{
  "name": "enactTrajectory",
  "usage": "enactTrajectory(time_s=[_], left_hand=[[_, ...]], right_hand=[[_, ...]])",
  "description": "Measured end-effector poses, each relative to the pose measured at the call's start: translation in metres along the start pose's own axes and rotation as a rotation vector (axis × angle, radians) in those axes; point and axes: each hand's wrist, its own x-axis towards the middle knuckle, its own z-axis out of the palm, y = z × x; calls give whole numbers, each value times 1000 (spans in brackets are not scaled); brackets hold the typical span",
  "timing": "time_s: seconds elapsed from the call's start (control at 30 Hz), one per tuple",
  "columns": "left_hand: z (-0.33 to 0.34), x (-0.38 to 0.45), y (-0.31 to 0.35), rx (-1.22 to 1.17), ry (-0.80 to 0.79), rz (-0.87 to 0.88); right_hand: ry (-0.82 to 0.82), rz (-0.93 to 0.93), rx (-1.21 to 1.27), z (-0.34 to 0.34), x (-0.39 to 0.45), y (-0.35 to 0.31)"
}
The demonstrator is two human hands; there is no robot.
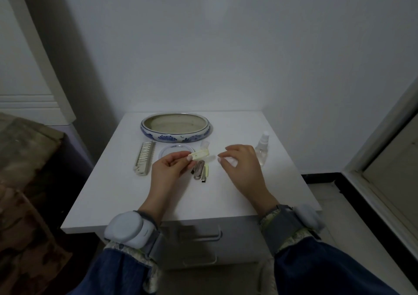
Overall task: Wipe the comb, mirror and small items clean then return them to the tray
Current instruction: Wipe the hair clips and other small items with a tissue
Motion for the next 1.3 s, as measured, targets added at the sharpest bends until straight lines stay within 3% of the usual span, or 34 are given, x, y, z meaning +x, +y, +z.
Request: enactTrajectory(time_s=[0.13,0.5,0.63,0.83,1.3], left_hand=[[0,1,-3,84,-52,0],[3,-2,-4,181,-139,25],[3,1,-6,128,-91,31],[-4,6,-7,157,-38,59],[-1,0,-3,250,-8,59]], right_hand=[[2,0,184,-4,1,-11],[-312,127,196,-6,2,-15],[-255,243,141,-5,1,-10],[-169,298,-174,-5,-1,-4],[-225,315,-135,-7,-4,-9]])
